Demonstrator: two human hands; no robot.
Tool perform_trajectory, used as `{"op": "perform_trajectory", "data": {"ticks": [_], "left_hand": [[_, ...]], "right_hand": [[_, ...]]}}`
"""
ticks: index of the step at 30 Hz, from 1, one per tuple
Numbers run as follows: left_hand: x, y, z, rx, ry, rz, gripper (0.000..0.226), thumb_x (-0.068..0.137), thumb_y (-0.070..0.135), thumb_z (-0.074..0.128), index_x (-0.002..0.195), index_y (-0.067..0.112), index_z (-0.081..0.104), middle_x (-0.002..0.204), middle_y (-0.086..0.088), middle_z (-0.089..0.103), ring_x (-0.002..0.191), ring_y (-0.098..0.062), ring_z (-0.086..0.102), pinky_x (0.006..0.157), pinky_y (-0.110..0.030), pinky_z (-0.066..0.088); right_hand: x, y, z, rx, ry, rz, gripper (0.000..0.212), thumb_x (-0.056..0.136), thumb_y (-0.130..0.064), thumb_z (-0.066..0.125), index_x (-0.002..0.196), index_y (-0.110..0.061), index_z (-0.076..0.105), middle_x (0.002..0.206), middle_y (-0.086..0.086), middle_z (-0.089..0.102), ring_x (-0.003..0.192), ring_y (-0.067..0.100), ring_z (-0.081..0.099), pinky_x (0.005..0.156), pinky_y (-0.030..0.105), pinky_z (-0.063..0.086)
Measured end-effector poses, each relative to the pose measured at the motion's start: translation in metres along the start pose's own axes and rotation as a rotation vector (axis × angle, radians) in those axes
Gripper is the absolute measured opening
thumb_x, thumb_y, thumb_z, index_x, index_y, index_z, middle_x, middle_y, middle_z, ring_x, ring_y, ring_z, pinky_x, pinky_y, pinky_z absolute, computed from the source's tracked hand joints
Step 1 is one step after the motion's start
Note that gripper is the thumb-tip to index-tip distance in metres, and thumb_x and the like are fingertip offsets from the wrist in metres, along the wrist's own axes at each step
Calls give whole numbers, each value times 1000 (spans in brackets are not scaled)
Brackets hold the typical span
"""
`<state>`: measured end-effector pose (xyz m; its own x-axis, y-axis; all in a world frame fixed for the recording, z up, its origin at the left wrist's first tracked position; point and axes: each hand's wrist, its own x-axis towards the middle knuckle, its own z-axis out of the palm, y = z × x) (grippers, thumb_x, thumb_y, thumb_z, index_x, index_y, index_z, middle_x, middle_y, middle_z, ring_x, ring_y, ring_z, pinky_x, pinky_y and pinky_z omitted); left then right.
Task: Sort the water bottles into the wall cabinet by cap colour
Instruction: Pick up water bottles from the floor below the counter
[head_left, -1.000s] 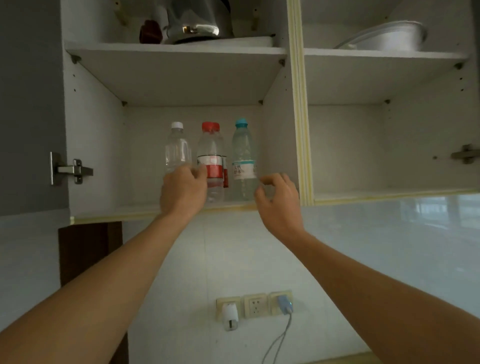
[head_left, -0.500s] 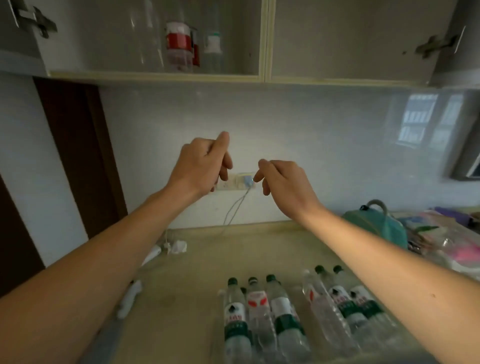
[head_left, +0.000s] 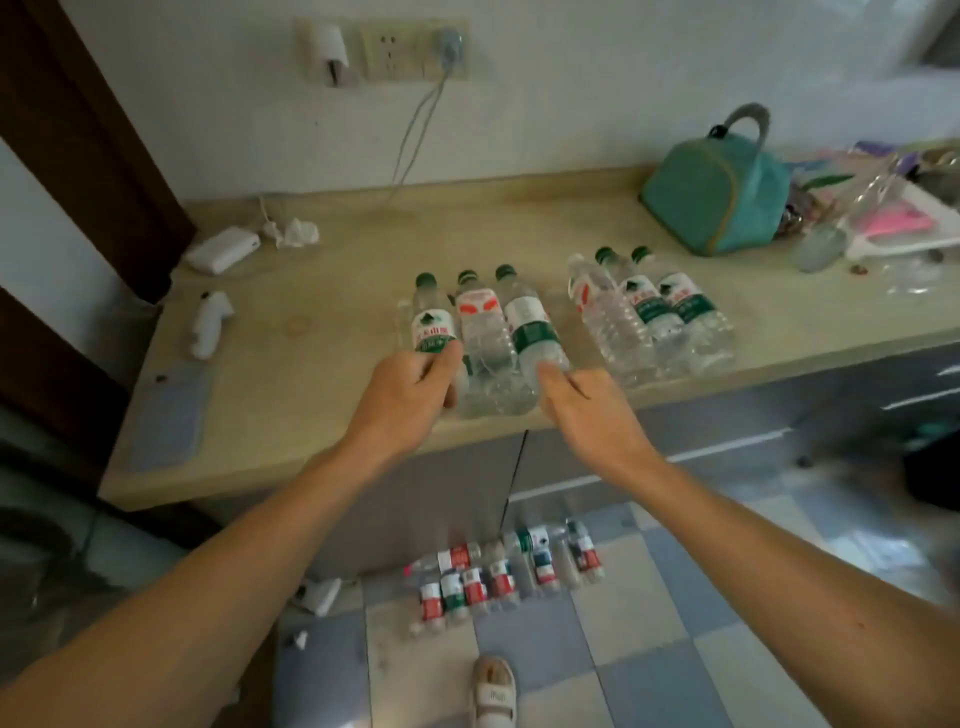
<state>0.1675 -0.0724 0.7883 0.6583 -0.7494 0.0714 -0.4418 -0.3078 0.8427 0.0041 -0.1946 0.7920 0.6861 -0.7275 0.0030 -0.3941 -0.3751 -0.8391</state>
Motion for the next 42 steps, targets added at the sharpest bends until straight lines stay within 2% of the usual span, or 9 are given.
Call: {"op": "perform_trajectory", "data": {"ticks": [3, 7, 13, 17, 21, 28, 34, 37, 42], "left_hand": [[-35, -54, 34, 23, -113, -122, 56, 105, 41, 45, 57, 18, 59, 54, 7, 59, 53, -8, 55, 56, -22, 40], [-70, -116, 87, 21, -210, -291, 51, 106, 34, 45, 63, 15, 64, 68, -4, 66, 67, -17, 59, 71, -32, 43], [-98, -202, 207, 59, -323, -433, 38, 102, 49, 45, 84, 20, 62, 79, -8, 70, 67, -25, 68, 69, -45, 59], [-102, -276, 293, 98, -281, -491, 28, 101, 52, 45, 96, 29, 58, 95, 4, 69, 88, -20, 69, 77, -41, 61], [-108, -362, 367, 74, -118, -622, 26, 100, 47, 51, 110, 22, 54, 111, 1, 63, 98, -21, 65, 78, -45, 62], [-121, -515, 453, 47, 103, -817, 51, 96, 47, 58, 133, 14, 46, 129, -11, 60, 108, -32, 67, 80, -50, 62], [-128, -615, 490, 210, 321, -824, 69, 94, 47, 64, 147, 16, 32, 143, -12, 42, 110, -15, 44, 73, -21, 46], [-125, -654, 501, 181, 329, -820, 82, 91, 48, 67, 152, 17, 23, 151, -12, 32, 129, -27, 46, 88, -34, 51], [-116, -698, 511, 122, 320, -885, 96, 90, 49, 68, 159, 23, 7, 160, -12, 20, 143, -35, 35, 104, -47, 44]], "right_hand": [[-34, 67, 25, 17, -6, 145, 55, 106, -34, 43, 54, -17, 37, 44, -8, 35, 39, 6, 30, 42, 19, 25], [-70, 157, 48, 78, -16, 409, 44, 103, -29, 45, 66, -10, 59, 57, 1, 51, 50, 11, 43, 48, 24, 37], [-85, 310, 76, 163, -40, 699, 30, 105, -26, 48, 93, -8, 69, 71, 5, 61, 62, 16, 55, 53, 22, 49], [-80, 425, 104, 175, -31, 810, 23, 104, -24, 51, 101, -10, 68, 81, 6, 68, 68, 15, 62, 51, 17, 51], [-68, 537, 140, 197, -46, 914, 18, 103, -23, 54, 101, -12, 67, 86, 10, 71, 74, 21, 68, 53, 22, 53], [-29, 692, 201, 128, -120, 875, 22, 103, -26, 55, 114, -10, 65, 93, 12, 71, 79, 25, 68, 64, 32, 58], [17, 771, 267, 98, -87, 822, 29, 102, -26, 56, 126, -11, 60, 117, 11, 68, 94, 29, 69, 71, 37, 60], [28, 795, 291, 119, -41, 789, 27, 101, -29, 58, 125, -17, 53, 118, 6, 62, 100, 31, 68, 76, 41, 61], [47, 833, 310, 260, 36, 817, 65, 99, -34, 62, 154, -27, 29, 123, 5, 54, 103, 32, 67, 76, 43, 61]]}}
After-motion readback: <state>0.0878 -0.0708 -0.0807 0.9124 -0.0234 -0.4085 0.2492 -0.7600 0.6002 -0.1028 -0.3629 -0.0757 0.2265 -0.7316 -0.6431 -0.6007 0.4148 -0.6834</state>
